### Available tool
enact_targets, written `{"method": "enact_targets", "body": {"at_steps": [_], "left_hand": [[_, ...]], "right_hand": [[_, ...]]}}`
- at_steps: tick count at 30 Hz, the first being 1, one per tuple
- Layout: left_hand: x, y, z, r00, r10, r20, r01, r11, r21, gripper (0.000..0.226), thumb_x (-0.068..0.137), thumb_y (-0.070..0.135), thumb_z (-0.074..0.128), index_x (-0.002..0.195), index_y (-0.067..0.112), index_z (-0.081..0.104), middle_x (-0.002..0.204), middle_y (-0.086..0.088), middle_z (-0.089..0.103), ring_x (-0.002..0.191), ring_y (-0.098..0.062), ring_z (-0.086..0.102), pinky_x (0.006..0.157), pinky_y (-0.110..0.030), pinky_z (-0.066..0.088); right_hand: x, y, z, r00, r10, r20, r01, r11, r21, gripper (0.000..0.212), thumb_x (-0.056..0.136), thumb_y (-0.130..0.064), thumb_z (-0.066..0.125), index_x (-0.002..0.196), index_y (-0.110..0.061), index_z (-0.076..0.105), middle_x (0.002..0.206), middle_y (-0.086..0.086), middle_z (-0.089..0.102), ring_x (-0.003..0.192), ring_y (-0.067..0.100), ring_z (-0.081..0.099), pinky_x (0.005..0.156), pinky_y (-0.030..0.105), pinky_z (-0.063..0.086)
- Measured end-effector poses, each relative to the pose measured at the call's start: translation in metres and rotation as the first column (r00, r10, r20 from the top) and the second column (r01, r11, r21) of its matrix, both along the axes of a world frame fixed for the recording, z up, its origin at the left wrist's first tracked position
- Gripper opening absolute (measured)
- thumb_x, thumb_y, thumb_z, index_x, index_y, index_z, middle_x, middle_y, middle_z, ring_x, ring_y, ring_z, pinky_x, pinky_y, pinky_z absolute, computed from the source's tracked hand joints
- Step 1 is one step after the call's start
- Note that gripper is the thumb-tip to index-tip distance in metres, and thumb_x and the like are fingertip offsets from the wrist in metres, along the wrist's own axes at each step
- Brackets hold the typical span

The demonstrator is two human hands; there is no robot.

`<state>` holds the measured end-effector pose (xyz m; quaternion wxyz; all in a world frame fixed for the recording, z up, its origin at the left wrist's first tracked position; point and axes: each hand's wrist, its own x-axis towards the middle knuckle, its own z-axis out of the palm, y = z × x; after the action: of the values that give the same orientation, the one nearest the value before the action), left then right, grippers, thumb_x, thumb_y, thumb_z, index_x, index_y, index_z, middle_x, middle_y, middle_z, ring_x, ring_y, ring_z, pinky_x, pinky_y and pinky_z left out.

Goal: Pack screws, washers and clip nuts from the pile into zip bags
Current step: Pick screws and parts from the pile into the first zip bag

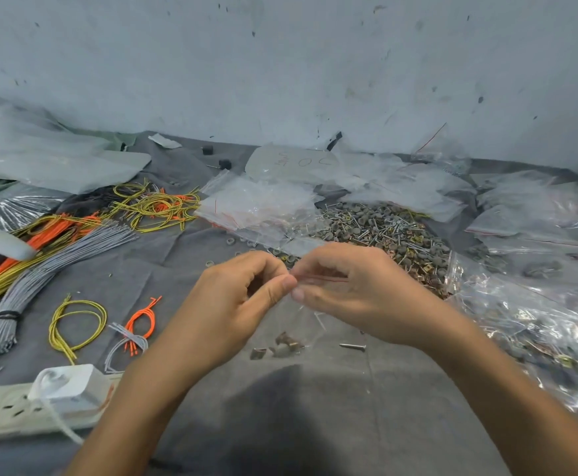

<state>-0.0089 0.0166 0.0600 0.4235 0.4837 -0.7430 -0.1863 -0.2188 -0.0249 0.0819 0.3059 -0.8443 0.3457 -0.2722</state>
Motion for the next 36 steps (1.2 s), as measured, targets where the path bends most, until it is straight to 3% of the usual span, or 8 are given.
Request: {"method": "enact_targets", "body": {"at_steps": [7, 12, 16, 21, 25, 30, 36], "left_hand": [[0.000, 0.008, 0.003, 0.987, 0.022, -0.159, -0.017, 0.999, 0.034, 0.016, 0.090, 0.046, 0.062, 0.092, 0.033, 0.070, 0.087, 0.008, 0.071, 0.081, -0.017, 0.067, 0.075, -0.039, 0.051], [-0.003, 0.012, 0.001, 0.967, 0.032, -0.251, -0.039, 0.999, -0.024, 0.016, 0.093, 0.040, 0.063, 0.092, 0.026, 0.070, 0.084, 0.001, 0.070, 0.079, -0.018, 0.065, 0.073, -0.032, 0.052], [-0.008, 0.014, 0.004, 0.957, 0.063, -0.284, -0.079, 0.996, -0.044, 0.016, 0.089, 0.041, 0.060, 0.086, 0.026, 0.067, 0.082, 0.000, 0.067, 0.078, -0.016, 0.061, 0.073, -0.027, 0.049], [-0.012, 0.016, 0.007, 0.956, 0.064, -0.287, -0.093, 0.992, -0.088, 0.011, 0.090, 0.035, 0.061, 0.085, 0.027, 0.066, 0.081, 0.005, 0.065, 0.077, -0.010, 0.059, 0.071, -0.020, 0.045], [-0.005, 0.014, 0.008, 0.912, 0.097, -0.398, -0.132, 0.989, -0.062, 0.015, 0.089, 0.036, 0.061, 0.085, 0.024, 0.067, 0.077, 0.007, 0.062, 0.072, -0.003, 0.054, 0.068, -0.015, 0.042], [0.000, 0.014, 0.004, 0.892, 0.098, -0.441, -0.127, 0.991, -0.036, 0.015, 0.090, 0.034, 0.061, 0.085, 0.022, 0.068, 0.077, -0.005, 0.060, 0.072, -0.018, 0.053, 0.067, -0.030, 0.045], [0.009, 0.009, -0.004, 0.866, 0.124, -0.484, -0.148, 0.989, -0.012, 0.017, 0.091, 0.038, 0.060, 0.085, 0.024, 0.068, 0.075, -0.006, 0.061, 0.071, -0.018, 0.057, 0.070, -0.023, 0.050]], "right_hand": [[0.006, 0.009, 0.011, 0.995, -0.017, 0.094, 0.017, 1.000, 0.000, 0.005, 0.093, -0.029, 0.073, 0.091, -0.024, 0.073, 0.079, -0.002, 0.070, 0.074, 0.017, 0.065, 0.071, 0.045, 0.052], [0.005, 0.013, 0.015, 0.991, -0.053, 0.126, 0.063, 0.995, -0.076, 0.005, 0.091, -0.026, 0.075, 0.088, -0.024, 0.071, 0.077, -0.008, 0.070, 0.070, 0.009, 0.065, 0.066, 0.033, 0.054], [0.004, 0.015, 0.016, 0.985, -0.046, 0.168, 0.061, 0.995, -0.084, 0.008, 0.091, -0.020, 0.074, 0.085, -0.022, 0.071, 0.071, -0.010, 0.067, 0.065, 0.004, 0.061, 0.061, 0.018, 0.045], [0.005, 0.017, 0.015, 0.973, -0.026, 0.229, 0.045, 0.996, -0.079, 0.006, 0.091, -0.018, 0.075, 0.086, -0.019, 0.071, 0.073, -0.009, 0.068, 0.066, 0.003, 0.062, 0.063, 0.014, 0.045], [-0.004, 0.016, 0.010, 0.975, -0.093, 0.204, 0.110, 0.991, -0.074, 0.006, 0.092, -0.023, 0.076, 0.090, -0.025, 0.070, 0.078, -0.014, 0.069, 0.069, 0.003, 0.065, 0.062, 0.011, 0.043], [-0.008, 0.014, 0.007, 0.966, -0.100, 0.237, 0.109, 0.994, -0.024, 0.003, 0.093, -0.021, 0.073, 0.091, -0.022, 0.071, 0.076, -0.010, 0.069, 0.067, 0.004, 0.062, 0.062, 0.016, 0.044], [-0.011, 0.012, 0.006, 0.949, -0.101, 0.297, 0.085, 0.994, 0.068, 0.004, 0.090, -0.021, 0.073, 0.090, -0.017, 0.073, 0.074, -0.007, 0.070, 0.066, 0.004, 0.062, 0.061, 0.017, 0.046]]}}
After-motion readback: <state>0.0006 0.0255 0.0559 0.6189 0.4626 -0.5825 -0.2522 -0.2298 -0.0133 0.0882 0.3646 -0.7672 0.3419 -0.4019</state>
